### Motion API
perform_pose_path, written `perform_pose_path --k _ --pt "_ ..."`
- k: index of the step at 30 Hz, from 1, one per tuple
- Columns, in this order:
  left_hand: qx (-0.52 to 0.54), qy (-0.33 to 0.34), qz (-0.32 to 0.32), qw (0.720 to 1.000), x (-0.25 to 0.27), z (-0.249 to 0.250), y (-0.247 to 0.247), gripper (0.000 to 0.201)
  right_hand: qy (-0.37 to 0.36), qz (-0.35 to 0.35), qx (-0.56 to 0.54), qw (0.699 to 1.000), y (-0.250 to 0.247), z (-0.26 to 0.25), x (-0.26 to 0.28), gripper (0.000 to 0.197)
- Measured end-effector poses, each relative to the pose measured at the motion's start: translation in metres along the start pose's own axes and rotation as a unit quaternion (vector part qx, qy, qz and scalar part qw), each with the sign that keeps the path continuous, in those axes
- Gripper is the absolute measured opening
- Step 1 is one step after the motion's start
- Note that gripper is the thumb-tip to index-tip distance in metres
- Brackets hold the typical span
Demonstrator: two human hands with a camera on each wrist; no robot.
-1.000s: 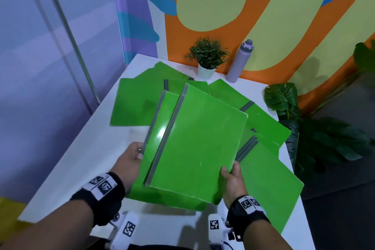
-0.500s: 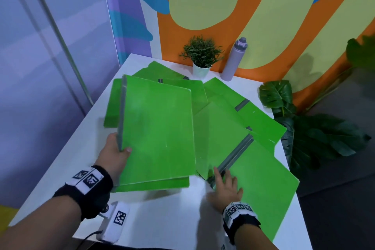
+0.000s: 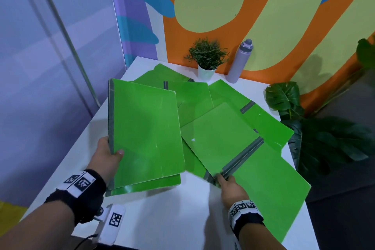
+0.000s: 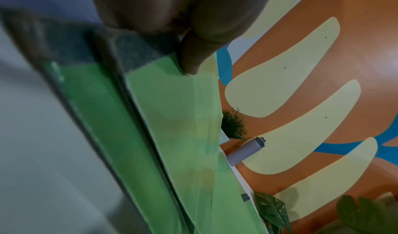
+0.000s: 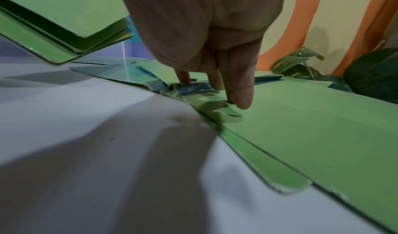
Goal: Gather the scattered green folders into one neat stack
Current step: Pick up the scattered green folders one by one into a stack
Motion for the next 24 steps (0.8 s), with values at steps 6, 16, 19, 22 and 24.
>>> perform_pose_path --k 6,16,19,22,24 --pt "-0.006 0.002 0.006 1.000 -0.001 -0.001 -0.001 0.036 0.039 -0.011 0.024 0.999 -0.003 0.006 -0.001 0.079" --pt "0.006 -0.007 -0.012 1.000 0.005 -0.002 0.006 0.035 0.069 -0.017 -0.035 0.997 -0.003 0.040 0.010 0.027" --pt "0.004 -0.007 -0.026 1.000 0.009 -0.001 0.010 0.034 0.140 0.017 -0.071 0.987 -0.008 0.057 0.011 0.025" --pt "-0.003 -0.005 -0.039 0.999 0.014 0.001 0.016 0.036 0.196 0.009 -0.097 0.976 -0.002 0.060 0.017 0.028" --pt "-0.013 -0.003 -0.054 0.998 0.017 0.003 0.022 0.039 0.208 -0.016 -0.102 0.973 0.008 0.059 0.020 0.033"
Point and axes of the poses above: each hand's wrist, its own x-axis away from the middle knuckle, its own y-axis out of the palm, z = x × y, the point moved 4 cm from there along -x, towards the middle knuckle, and after that the axes turned 13 degrees about y, right-handed, at the moved point
